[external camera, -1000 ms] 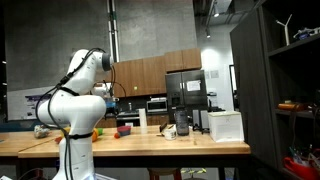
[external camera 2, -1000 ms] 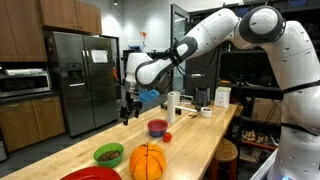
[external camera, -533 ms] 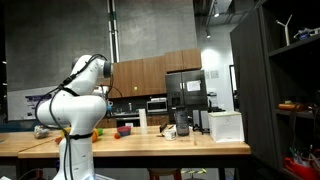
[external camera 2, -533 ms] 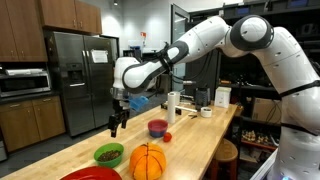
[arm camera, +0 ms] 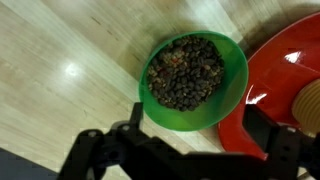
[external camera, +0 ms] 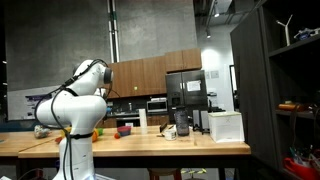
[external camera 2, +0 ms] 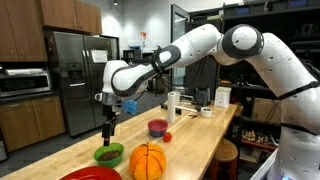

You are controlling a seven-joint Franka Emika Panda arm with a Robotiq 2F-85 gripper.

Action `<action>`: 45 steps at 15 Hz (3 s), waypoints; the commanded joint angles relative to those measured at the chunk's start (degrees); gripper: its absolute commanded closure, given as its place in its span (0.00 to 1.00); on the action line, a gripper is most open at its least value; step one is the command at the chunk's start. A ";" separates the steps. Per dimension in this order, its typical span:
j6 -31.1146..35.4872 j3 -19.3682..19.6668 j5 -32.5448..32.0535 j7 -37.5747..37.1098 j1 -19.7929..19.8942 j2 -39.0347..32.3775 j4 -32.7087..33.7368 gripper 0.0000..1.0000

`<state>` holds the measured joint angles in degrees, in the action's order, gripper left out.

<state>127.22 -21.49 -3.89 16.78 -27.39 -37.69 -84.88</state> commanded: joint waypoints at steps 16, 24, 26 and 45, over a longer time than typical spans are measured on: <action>-2.63 -1.30 -1.17 36.90 0.76 -13.28 15.52 0.00; -3.02 -1.07 -1.23 38.06 0.22 -15.46 18.29 0.55; -3.25 -1.02 -1.24 37.91 0.18 -15.47 18.42 0.71; -7.24 0.99 1.54 30.40 7.65 -10.30 16.44 0.99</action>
<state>121.05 -21.13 -4.09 50.57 -22.06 -51.25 -66.07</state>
